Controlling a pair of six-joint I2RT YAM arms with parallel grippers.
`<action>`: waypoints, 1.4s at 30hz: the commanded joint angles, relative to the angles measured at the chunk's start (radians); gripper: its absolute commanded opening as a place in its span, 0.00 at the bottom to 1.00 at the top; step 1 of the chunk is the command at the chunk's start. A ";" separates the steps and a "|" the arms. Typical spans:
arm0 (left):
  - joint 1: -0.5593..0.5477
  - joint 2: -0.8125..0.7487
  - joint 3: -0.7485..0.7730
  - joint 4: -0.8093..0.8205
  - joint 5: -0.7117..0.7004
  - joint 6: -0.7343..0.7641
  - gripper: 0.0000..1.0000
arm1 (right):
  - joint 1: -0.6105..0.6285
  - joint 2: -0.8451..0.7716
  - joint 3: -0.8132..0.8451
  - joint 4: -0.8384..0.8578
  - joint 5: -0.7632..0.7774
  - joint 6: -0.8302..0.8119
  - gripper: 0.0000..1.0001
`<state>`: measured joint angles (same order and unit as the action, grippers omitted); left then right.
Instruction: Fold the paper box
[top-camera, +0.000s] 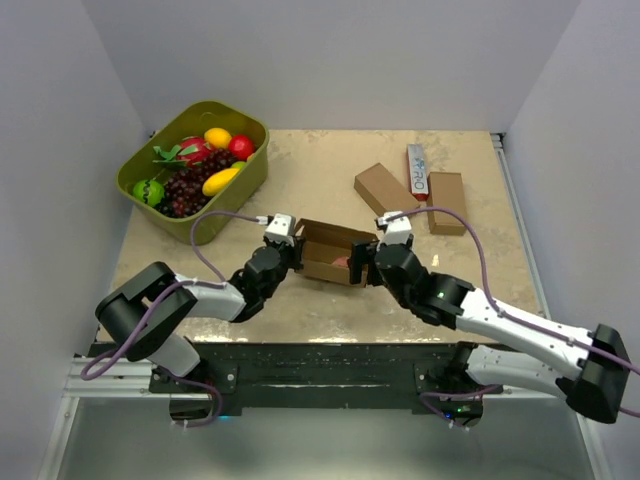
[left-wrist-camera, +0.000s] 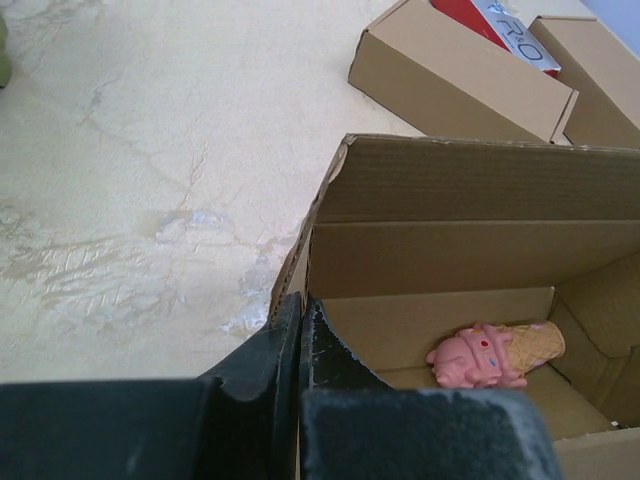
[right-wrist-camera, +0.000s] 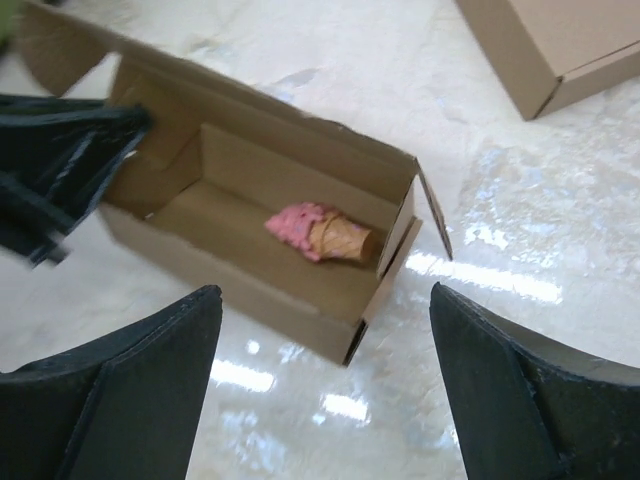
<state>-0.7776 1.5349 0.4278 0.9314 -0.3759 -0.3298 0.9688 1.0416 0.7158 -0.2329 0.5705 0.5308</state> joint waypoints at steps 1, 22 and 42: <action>-0.022 -0.019 -0.038 0.043 -0.075 0.044 0.00 | 0.007 -0.116 0.025 -0.101 -0.147 -0.032 0.85; -0.140 0.021 -0.215 0.323 -0.233 0.146 0.00 | -0.008 0.264 0.269 0.187 0.022 -0.060 0.90; -0.170 -0.127 -0.290 0.222 -0.201 0.068 0.47 | 0.016 0.245 0.019 0.227 -0.058 0.141 0.85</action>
<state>-0.9421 1.4780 0.1478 1.1728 -0.5629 -0.2314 0.9680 1.2911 0.7670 -0.0650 0.5236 0.6071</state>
